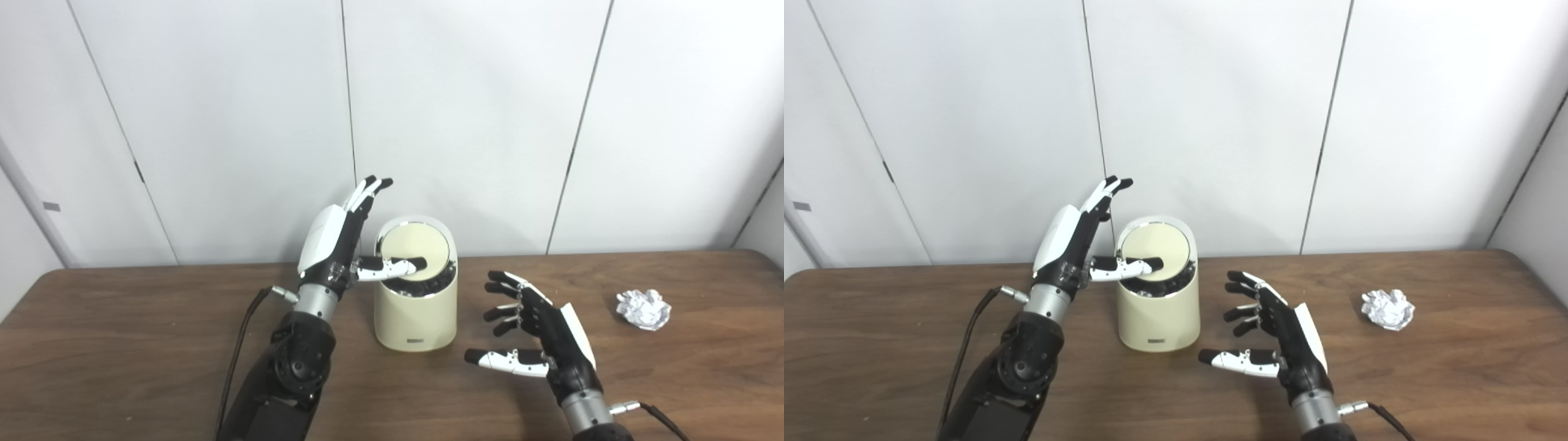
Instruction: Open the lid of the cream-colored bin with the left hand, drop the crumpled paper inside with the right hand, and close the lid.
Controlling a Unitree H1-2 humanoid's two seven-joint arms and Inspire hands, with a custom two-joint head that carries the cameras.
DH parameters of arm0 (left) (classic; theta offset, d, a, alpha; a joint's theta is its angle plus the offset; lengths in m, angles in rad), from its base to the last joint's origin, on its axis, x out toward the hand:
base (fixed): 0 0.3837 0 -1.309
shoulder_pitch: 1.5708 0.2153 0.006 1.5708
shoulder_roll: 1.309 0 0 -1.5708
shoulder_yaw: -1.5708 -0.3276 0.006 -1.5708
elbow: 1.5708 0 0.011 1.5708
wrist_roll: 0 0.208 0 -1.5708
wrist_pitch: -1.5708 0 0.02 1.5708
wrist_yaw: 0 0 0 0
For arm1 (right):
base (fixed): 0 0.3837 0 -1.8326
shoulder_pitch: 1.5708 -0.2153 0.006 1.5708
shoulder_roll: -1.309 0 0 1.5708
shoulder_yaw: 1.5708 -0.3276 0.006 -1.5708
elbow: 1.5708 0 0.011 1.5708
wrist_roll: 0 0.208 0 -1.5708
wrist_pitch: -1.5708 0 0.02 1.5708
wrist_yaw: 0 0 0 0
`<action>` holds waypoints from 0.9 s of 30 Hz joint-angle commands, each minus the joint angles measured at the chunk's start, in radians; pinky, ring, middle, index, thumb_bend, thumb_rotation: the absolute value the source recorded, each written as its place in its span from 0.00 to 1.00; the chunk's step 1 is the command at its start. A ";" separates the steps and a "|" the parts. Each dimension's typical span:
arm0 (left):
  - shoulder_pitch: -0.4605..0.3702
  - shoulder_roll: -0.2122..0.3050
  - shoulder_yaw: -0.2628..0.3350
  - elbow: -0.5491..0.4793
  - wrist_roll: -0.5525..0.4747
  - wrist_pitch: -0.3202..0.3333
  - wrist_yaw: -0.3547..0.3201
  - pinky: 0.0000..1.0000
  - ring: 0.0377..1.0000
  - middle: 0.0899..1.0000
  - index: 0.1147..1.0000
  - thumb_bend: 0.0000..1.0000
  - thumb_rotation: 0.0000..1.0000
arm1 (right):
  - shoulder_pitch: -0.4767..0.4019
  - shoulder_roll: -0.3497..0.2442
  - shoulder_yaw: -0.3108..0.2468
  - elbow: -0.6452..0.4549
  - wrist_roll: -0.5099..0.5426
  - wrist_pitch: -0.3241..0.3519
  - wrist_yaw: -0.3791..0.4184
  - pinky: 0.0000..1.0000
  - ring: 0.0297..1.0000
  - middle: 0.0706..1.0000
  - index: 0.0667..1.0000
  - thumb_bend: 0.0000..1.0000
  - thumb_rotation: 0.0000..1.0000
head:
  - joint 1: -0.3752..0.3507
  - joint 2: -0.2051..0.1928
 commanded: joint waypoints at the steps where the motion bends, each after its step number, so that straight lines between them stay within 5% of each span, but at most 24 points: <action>1: -0.063 0.009 -0.004 -0.008 0.022 -0.004 0.022 0.79 0.97 1.00 0.96 0.89 0.24 | -0.036 0.003 0.002 -0.014 0.003 -0.052 -0.008 0.46 0.58 0.76 0.79 0.79 0.07 | 0.000 0.001; 27: -0.107 0.037 -0.062 0.079 0.109 0.022 0.025 0.78 0.96 0.98 0.96 0.83 0.06 | -0.029 0.004 0.006 -0.028 0.007 -0.042 -0.009 0.47 0.59 0.76 0.79 0.78 0.05 | -0.004 0.019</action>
